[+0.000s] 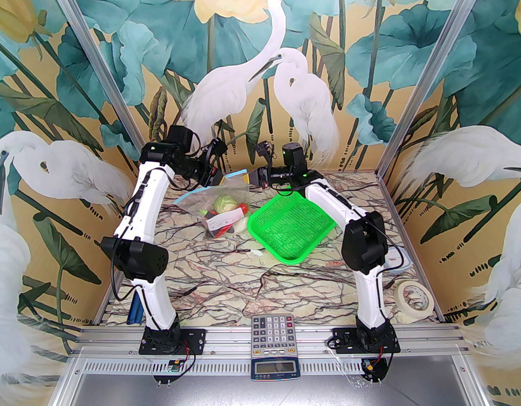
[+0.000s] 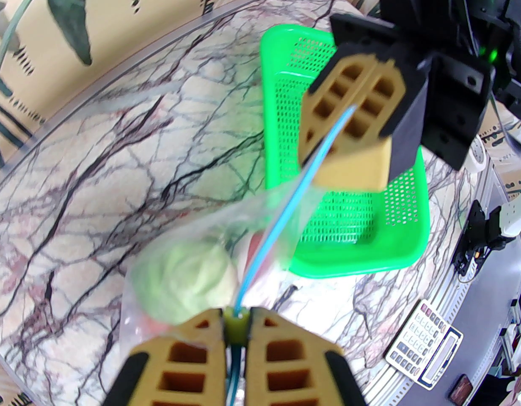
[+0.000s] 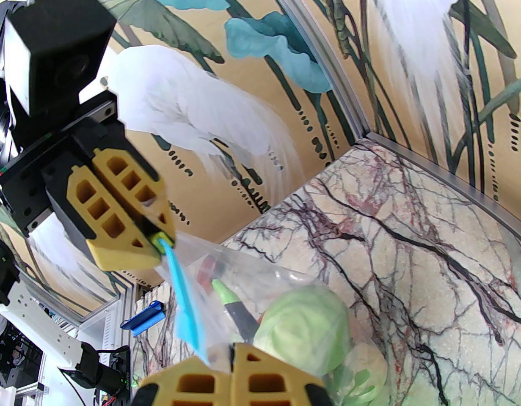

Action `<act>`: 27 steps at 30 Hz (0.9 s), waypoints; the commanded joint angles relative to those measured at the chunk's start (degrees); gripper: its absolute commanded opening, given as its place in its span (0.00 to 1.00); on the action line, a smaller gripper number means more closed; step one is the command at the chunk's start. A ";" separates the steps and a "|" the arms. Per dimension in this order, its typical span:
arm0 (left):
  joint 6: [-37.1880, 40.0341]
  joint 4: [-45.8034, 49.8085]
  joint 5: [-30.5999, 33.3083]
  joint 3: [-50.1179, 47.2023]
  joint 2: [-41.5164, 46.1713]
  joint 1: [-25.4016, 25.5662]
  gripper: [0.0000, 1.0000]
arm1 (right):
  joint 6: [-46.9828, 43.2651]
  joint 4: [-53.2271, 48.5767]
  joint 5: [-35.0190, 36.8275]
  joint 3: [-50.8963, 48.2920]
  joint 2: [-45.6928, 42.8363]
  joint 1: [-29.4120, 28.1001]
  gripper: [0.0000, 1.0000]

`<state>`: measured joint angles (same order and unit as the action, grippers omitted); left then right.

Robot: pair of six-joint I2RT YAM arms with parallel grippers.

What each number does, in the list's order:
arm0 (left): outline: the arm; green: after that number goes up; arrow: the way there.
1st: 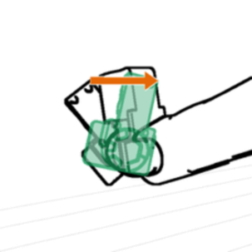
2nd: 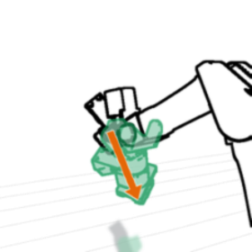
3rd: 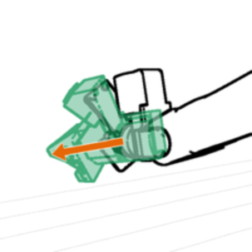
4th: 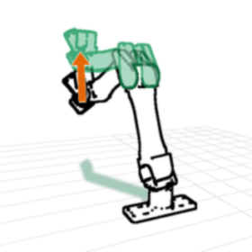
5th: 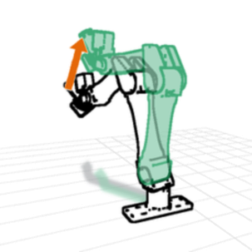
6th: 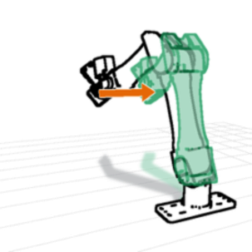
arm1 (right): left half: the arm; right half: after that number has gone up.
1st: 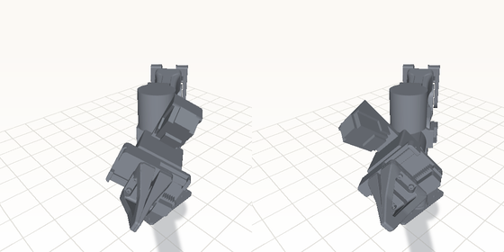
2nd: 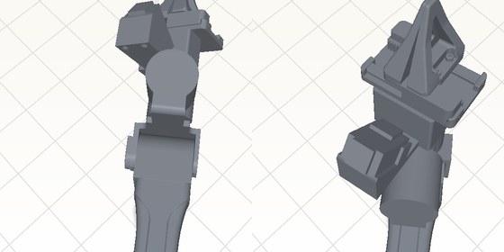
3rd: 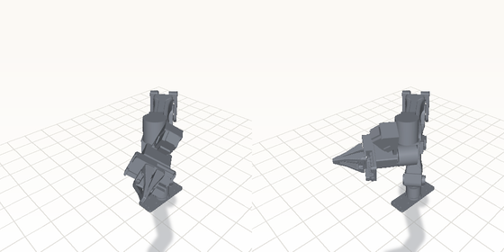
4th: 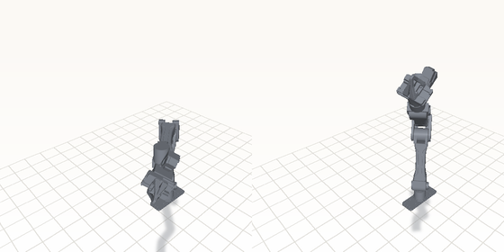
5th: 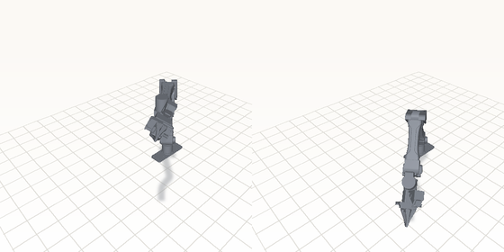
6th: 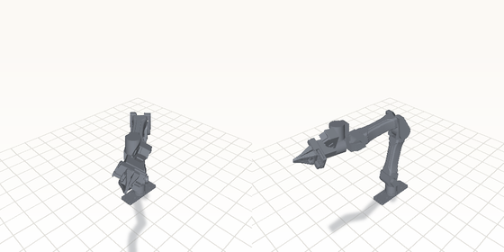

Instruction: Place the food in the zip-top bag and seal the zipper

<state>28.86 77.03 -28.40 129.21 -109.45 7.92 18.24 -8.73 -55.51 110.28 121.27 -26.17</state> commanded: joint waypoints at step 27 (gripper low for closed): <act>-12.01 -4.89 12.66 -13.17 11.41 -7.86 0.05 | 0.57 0.30 2.95 -3.54 -4.72 2.47 0.00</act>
<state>19.25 72.66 -21.67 116.77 -100.95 2.59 18.39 -8.71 -55.02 107.74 119.87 -25.87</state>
